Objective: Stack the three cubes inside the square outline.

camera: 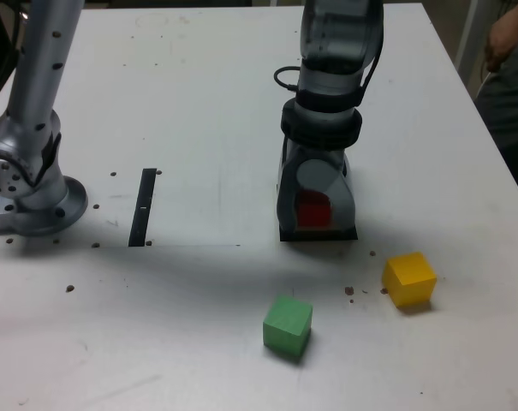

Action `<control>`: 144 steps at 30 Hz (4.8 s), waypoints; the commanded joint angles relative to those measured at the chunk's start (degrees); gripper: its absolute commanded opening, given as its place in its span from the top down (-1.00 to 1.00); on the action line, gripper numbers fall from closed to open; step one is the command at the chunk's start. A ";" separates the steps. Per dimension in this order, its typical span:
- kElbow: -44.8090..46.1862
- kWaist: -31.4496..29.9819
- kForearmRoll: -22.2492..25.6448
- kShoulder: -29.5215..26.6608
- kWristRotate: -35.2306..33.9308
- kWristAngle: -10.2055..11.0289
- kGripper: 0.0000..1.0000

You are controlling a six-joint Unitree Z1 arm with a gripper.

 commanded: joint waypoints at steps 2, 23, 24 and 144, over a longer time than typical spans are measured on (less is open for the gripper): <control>0.22 0.16 -0.28 -0.02 0.16 0.01 -0.99; -3.88 -4.46 9.22 -5.07 -0.55 4.91 -1.00; -4.95 -5.30 10.26 -5.11 -0.55 5.14 -1.00; -20.78 -5.32 26.06 -4.19 -2.28 5.96 0.49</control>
